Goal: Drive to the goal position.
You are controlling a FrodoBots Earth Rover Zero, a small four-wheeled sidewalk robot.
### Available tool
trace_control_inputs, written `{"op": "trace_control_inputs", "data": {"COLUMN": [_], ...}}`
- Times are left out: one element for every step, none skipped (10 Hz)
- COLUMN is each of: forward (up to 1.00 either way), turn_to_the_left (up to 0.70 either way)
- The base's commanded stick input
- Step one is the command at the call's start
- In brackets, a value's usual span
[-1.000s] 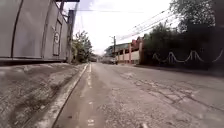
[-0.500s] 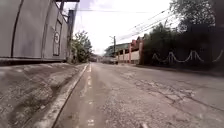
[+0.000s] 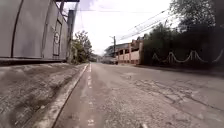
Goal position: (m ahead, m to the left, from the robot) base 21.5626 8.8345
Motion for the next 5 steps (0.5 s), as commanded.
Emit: {"op": "trace_control_inputs", "data": {"forward": [0.06,0.06,0.06,0.06,0.06], "turn_to_the_left": [0.00,0.00,0.00,0.00,0.00]}}
